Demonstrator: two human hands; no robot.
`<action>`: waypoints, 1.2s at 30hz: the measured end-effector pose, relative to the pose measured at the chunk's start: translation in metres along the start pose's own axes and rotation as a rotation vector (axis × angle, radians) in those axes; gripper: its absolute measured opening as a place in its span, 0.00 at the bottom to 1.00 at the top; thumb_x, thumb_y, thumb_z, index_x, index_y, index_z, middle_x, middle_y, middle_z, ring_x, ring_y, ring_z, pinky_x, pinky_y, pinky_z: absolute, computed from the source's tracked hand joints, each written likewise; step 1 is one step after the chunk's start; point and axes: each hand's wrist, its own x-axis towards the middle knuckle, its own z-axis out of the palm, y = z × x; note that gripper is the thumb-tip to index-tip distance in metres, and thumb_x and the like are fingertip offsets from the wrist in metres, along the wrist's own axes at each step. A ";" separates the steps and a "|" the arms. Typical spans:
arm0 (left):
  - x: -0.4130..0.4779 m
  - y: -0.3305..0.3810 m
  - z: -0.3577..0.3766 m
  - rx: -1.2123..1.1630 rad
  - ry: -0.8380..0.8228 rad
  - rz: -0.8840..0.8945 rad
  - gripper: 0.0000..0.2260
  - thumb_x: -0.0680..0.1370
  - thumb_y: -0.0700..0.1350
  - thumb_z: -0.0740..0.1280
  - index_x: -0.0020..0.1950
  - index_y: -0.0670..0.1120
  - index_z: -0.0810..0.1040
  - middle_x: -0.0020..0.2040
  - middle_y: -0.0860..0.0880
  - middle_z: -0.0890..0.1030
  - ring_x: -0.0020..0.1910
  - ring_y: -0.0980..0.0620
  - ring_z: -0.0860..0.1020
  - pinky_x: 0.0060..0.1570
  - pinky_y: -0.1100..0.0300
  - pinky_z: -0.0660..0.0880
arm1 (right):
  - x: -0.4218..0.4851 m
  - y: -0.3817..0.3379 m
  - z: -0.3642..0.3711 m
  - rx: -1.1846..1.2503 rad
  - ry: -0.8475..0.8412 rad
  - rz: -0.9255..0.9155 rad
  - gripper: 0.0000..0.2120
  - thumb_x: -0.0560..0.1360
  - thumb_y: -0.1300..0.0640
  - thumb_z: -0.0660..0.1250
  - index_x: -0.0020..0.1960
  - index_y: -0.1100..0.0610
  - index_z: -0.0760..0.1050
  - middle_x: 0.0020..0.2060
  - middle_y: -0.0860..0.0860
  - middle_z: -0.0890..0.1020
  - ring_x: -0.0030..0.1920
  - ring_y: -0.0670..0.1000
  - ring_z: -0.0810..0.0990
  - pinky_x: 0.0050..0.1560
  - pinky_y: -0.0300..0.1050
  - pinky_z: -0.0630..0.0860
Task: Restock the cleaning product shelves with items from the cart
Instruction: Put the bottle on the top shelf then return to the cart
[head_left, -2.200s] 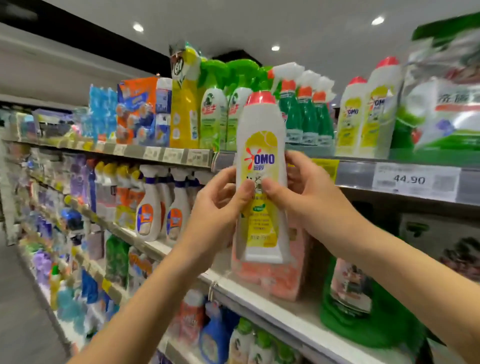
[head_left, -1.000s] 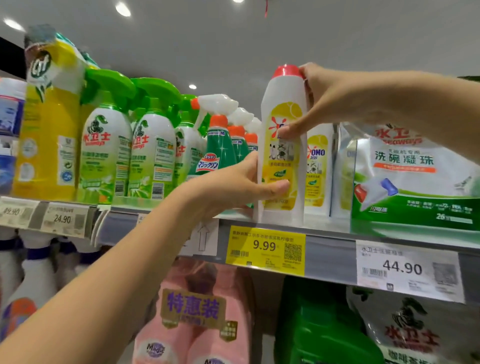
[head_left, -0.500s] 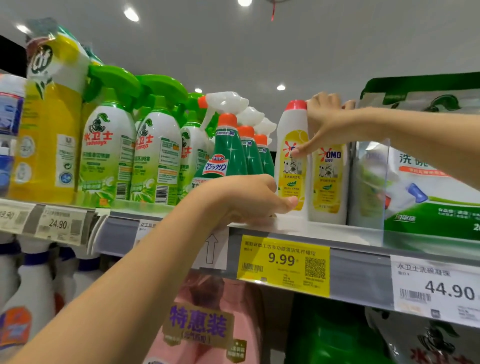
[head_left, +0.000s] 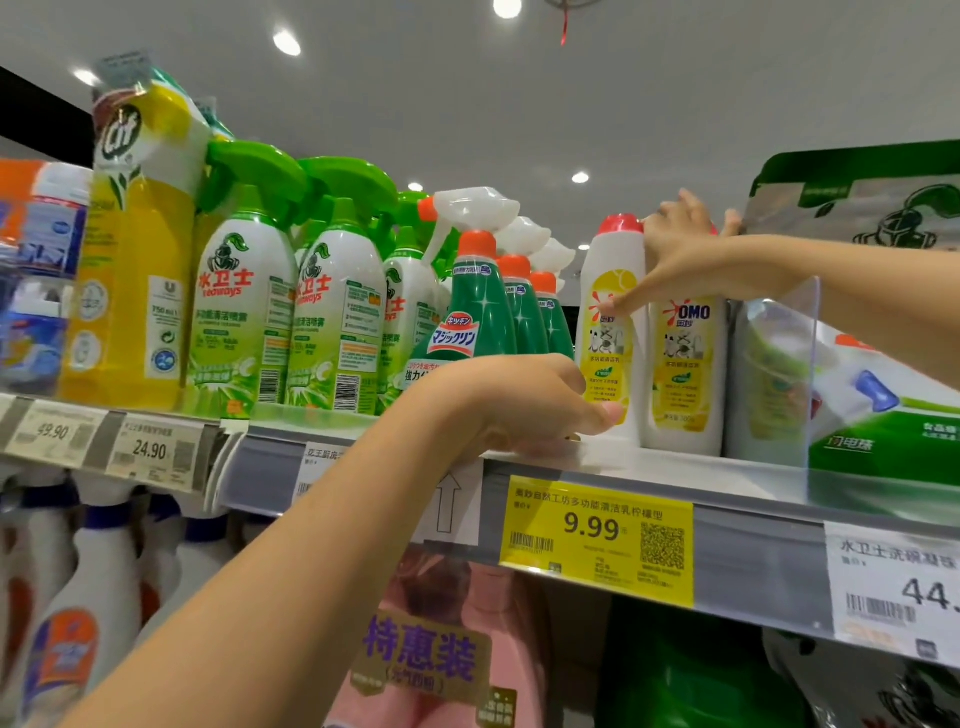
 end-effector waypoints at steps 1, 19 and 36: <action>0.000 0.000 0.000 0.011 -0.005 0.000 0.23 0.80 0.58 0.59 0.70 0.46 0.70 0.66 0.49 0.75 0.63 0.49 0.73 0.67 0.53 0.68 | 0.000 0.000 0.001 -0.021 0.007 0.008 0.45 0.69 0.27 0.63 0.71 0.60 0.61 0.67 0.60 0.67 0.67 0.63 0.66 0.64 0.58 0.68; 0.011 -0.007 0.000 -0.094 -0.010 0.009 0.19 0.82 0.53 0.60 0.72 0.49 0.70 0.69 0.51 0.73 0.61 0.54 0.72 0.56 0.62 0.67 | -0.002 0.015 -0.014 0.150 0.082 -0.049 0.16 0.82 0.58 0.58 0.68 0.64 0.69 0.62 0.61 0.73 0.56 0.59 0.74 0.49 0.47 0.70; 0.013 -0.012 0.000 -0.181 -0.091 0.001 0.26 0.78 0.59 0.64 0.74 0.55 0.65 0.74 0.52 0.68 0.69 0.49 0.70 0.69 0.50 0.68 | -0.054 -0.009 -0.093 0.274 -0.140 -0.229 0.15 0.81 0.52 0.60 0.64 0.57 0.77 0.56 0.54 0.80 0.56 0.56 0.79 0.59 0.51 0.76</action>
